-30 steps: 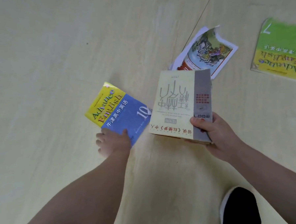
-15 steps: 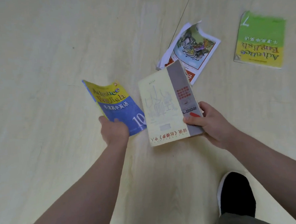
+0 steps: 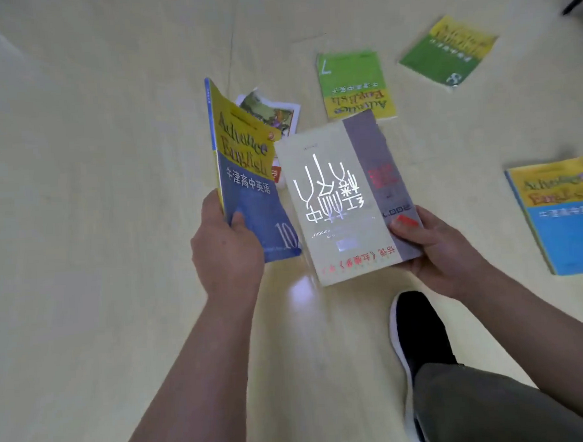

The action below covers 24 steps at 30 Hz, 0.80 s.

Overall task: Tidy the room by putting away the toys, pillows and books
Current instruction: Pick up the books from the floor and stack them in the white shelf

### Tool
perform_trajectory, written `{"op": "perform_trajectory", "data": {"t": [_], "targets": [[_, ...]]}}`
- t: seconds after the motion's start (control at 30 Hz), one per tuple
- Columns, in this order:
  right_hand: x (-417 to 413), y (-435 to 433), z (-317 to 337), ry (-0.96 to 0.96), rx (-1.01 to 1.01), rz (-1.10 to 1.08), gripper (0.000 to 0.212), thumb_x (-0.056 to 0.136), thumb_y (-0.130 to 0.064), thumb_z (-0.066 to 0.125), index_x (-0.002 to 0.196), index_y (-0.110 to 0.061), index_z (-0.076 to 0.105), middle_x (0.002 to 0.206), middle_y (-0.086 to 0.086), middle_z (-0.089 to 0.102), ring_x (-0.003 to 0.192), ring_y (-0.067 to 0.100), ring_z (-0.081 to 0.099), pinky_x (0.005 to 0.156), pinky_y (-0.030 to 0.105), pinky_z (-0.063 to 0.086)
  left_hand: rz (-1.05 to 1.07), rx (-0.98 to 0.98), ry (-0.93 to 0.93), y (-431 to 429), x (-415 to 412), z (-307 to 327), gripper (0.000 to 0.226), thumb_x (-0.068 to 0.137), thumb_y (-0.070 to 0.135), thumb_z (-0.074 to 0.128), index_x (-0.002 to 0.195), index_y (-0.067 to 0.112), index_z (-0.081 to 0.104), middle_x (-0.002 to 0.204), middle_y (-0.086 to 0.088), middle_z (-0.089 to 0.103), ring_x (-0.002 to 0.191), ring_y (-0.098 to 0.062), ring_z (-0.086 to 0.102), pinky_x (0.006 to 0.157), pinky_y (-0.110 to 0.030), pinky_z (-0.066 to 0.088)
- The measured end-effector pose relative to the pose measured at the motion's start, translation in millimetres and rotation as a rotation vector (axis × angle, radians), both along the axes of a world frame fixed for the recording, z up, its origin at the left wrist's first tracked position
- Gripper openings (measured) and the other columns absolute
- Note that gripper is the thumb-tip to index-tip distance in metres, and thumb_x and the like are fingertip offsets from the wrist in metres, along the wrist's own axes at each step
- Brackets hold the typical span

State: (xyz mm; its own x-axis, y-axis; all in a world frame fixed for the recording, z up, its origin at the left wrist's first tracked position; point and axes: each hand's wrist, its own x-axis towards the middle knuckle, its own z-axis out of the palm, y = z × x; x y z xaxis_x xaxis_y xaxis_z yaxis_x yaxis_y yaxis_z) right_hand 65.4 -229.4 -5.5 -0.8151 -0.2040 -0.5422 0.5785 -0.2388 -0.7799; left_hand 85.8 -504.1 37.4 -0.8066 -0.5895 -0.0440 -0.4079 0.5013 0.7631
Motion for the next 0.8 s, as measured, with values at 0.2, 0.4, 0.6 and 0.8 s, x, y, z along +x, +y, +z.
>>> {"op": "perform_trajectory", "data": {"t": [0.2, 0.4, 0.6, 0.8], "targets": [[88.1, 84.8, 67.1, 0.086, 0.1, -0.239, 0.052, 0.09, -0.022, 0.063, 0.138, -0.005, 0.052, 0.117, 0.013, 0.07, 0.091, 0.028, 0.069, 0.067, 0.037, 0.058, -0.156, 0.079, 0.174, 99.0, -18.4, 38.2, 0.03, 0.097, 0.011, 0.054, 0.126, 0.014, 0.06, 0.111, -0.007, 0.069, 0.101, -0.033, 0.058, 0.072, -0.026, 0.03], [229.9, 190.4, 173.7, 0.162, 0.287, -0.51, 0.046, 0.094, -0.02, 0.066, 0.139, -0.013, 0.057, 0.13, 0.014, 0.067, 0.104, 0.03, 0.068, 0.074, 0.039, 0.058, -0.658, 0.304, 0.357, 248.5, 30.6, 86.2, 0.028, 0.096, 0.015, 0.055, 0.123, 0.01, 0.062, 0.101, -0.003, 0.066, 0.087, -0.022, 0.054, 0.073, -0.024, 0.035], [343.4, 233.7, 232.1, 0.18, 0.511, -0.88, 0.038, 0.086, -0.018, 0.069, 0.124, -0.013, 0.064, 0.113, 0.011, 0.072, 0.09, 0.028, 0.071, 0.07, 0.042, 0.059, -1.046, 0.403, 0.293, 325.0, 112.2, 94.9, 0.018, 0.095, 0.014, 0.057, 0.112, 0.015, 0.064, 0.092, 0.005, 0.066, 0.081, -0.023, 0.057, 0.071, -0.033, 0.043], [440.7, 233.6, 228.5, 0.1, 0.507, -1.138, 0.034, 0.096, -0.014, 0.062, 0.128, -0.003, 0.06, 0.112, 0.02, 0.071, 0.089, 0.034, 0.069, 0.063, 0.041, 0.057, -1.323, 0.36, 0.112, 331.7, 161.4, 89.2, 0.015, 0.098, 0.015, 0.058, 0.11, 0.023, 0.065, 0.094, 0.005, 0.071, 0.088, -0.029, 0.064, 0.077, -0.043, 0.051]]}}
